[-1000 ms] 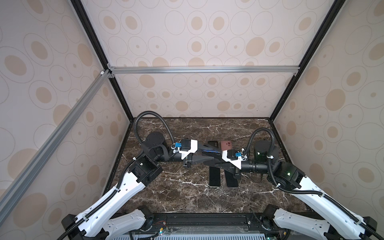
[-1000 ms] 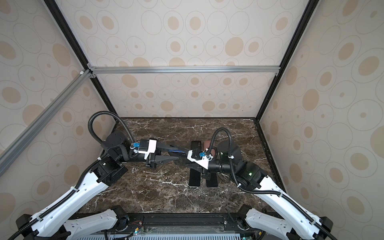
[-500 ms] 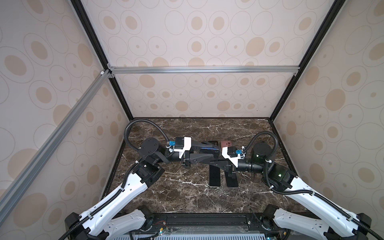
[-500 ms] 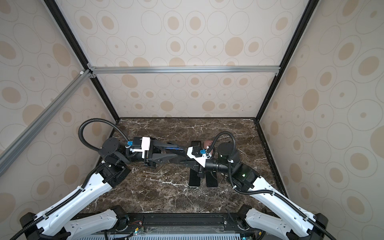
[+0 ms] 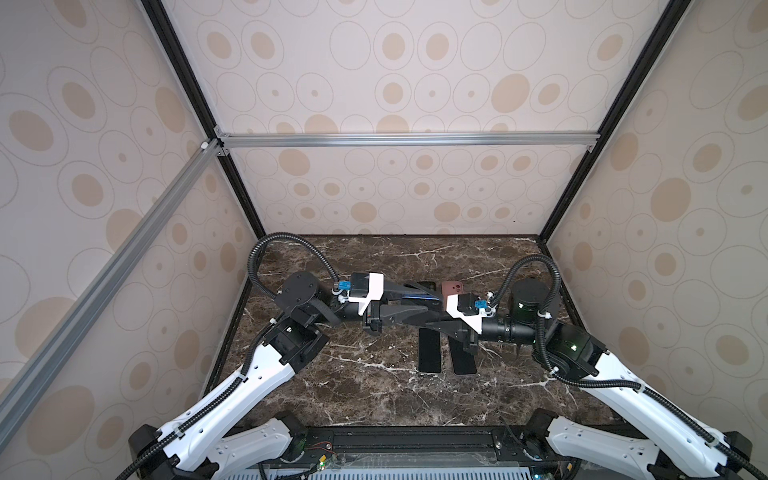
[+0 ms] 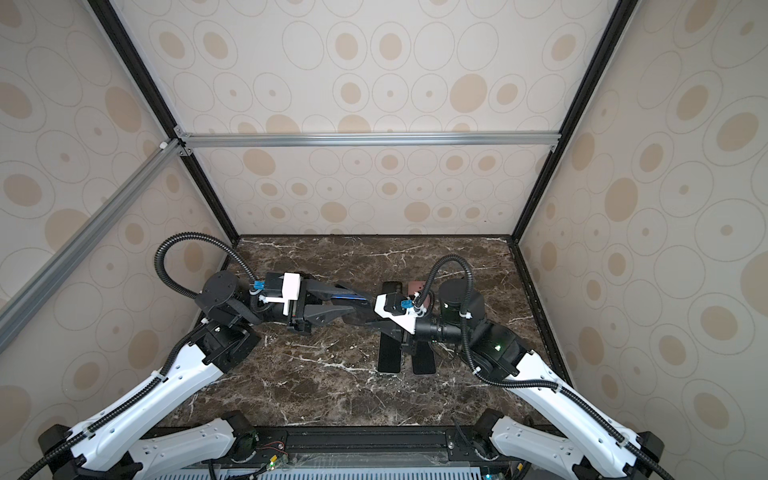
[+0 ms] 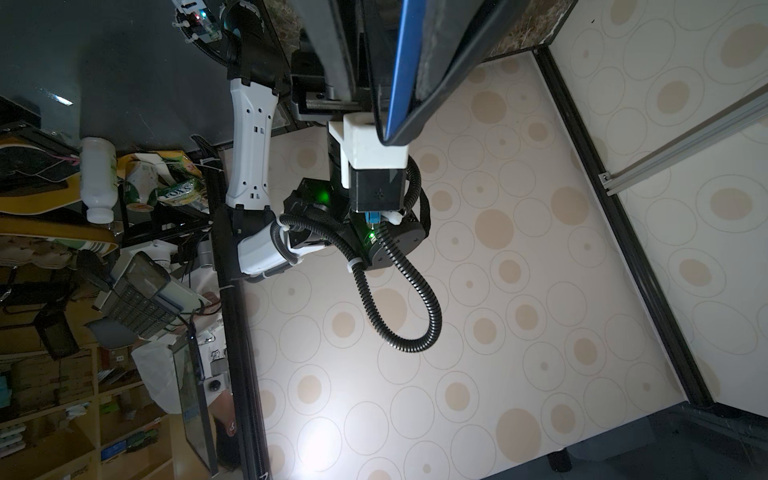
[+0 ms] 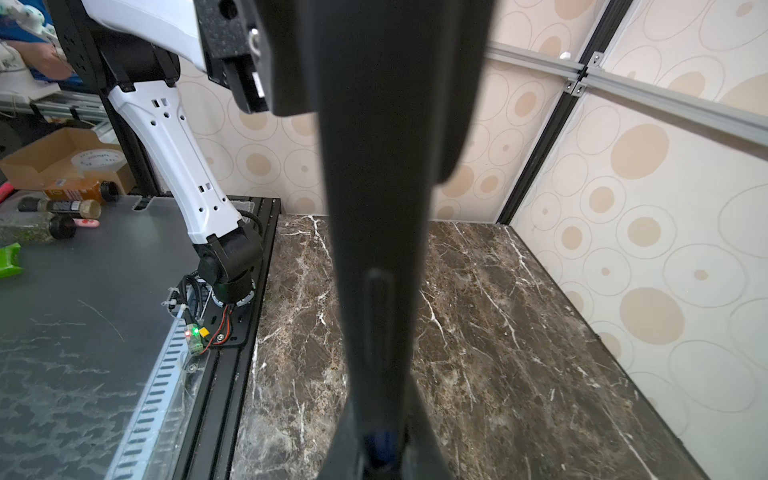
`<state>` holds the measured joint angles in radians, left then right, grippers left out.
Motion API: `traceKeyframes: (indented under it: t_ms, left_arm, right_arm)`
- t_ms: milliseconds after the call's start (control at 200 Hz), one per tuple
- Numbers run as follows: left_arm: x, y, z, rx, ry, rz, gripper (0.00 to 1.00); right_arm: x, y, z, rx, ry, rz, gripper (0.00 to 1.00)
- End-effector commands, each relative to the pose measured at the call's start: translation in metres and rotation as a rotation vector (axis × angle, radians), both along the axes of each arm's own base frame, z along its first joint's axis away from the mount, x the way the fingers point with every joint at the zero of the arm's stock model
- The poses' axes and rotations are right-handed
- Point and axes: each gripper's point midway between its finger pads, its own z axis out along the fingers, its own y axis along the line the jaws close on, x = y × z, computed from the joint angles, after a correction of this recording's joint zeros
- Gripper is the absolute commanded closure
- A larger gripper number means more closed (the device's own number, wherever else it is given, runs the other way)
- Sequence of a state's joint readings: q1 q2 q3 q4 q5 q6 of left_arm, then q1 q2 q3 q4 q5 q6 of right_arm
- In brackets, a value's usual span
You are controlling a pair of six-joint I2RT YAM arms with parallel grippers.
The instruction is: Take the phone out of the phone case
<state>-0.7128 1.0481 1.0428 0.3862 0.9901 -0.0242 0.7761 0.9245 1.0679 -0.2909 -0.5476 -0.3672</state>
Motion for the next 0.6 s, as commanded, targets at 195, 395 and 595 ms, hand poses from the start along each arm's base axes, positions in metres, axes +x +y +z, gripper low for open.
traceKeyframes:
  t_ms: [195, 395, 595]
  left_arm:
    - [0.016, -0.014, -0.100, 0.333, 0.219, 0.023, 0.75]
    - [0.021, -0.015, -0.100, 0.349, 0.210, 0.049, 0.78]
    - [0.027, -0.013, -0.099, 0.370, 0.187, 0.092, 0.86]
  right_arm:
    - [-0.050, -0.035, 0.134, 0.277, -0.441, 0.059, 1.00]
    - [-0.051, -0.035, 0.132, 0.282, -0.414, 0.067, 1.00]
    - [-0.049, -0.033, 0.125, 0.265, -0.385, 0.069, 1.00]
